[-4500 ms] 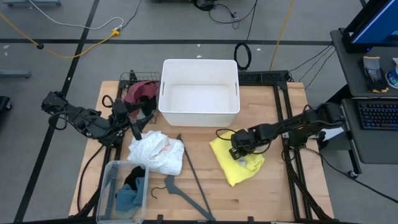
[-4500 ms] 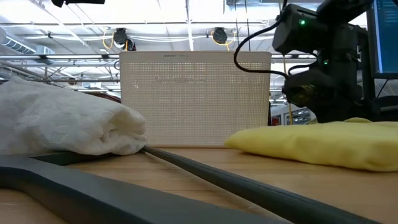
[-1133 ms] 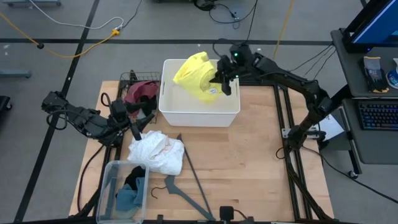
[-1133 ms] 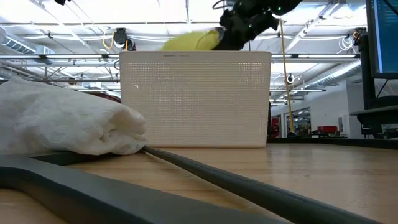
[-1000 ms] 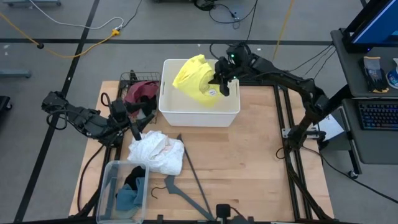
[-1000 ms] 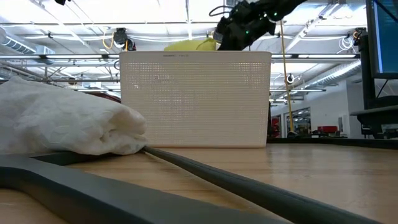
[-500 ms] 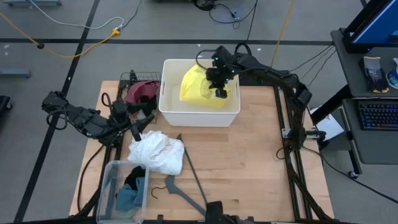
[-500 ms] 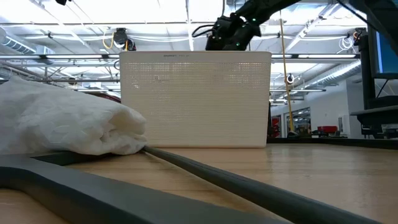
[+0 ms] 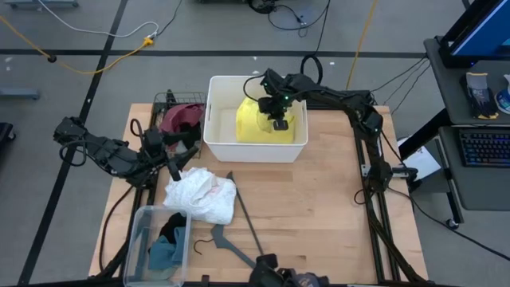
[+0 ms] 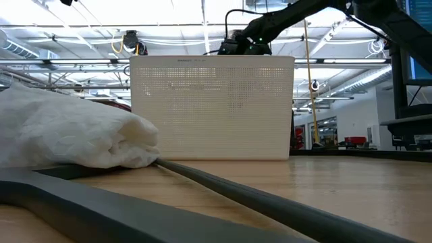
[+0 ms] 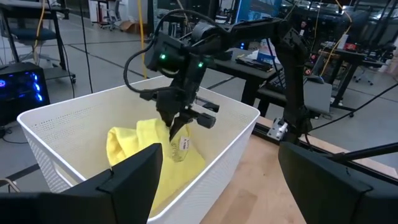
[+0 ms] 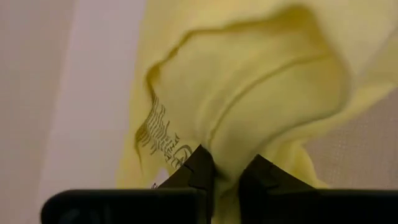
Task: Pick & Place Cloths
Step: Put the yellow shirt into the white bin
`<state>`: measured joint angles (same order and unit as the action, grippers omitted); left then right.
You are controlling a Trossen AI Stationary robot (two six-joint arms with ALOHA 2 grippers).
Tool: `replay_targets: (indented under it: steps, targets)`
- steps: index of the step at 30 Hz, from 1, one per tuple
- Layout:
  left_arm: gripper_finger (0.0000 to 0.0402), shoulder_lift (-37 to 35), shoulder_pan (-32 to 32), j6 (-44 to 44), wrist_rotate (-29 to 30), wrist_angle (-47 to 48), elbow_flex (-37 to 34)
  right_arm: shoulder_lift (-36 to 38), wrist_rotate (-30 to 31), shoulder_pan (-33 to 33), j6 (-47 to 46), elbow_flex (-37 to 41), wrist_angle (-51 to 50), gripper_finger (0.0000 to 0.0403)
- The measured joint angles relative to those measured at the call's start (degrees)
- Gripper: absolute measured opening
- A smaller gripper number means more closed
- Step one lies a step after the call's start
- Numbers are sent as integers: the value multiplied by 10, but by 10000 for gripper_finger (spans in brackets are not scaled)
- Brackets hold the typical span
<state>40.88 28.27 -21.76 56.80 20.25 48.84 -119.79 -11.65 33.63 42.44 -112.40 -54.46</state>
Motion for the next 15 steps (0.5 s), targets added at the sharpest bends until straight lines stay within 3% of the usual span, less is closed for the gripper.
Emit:
replay_targets:
  steps: [6,9,15]
  targets:
    - [326,0,0,0,-2,0,0,-11,0,-1,5,0,15,26]
    - [326,0,0,-2,-2,0,0,-14,29,-4,4,0,21,29]
    - [326,0,0,0,-2,-3,0,-12,57,-17,3,0,59,84]
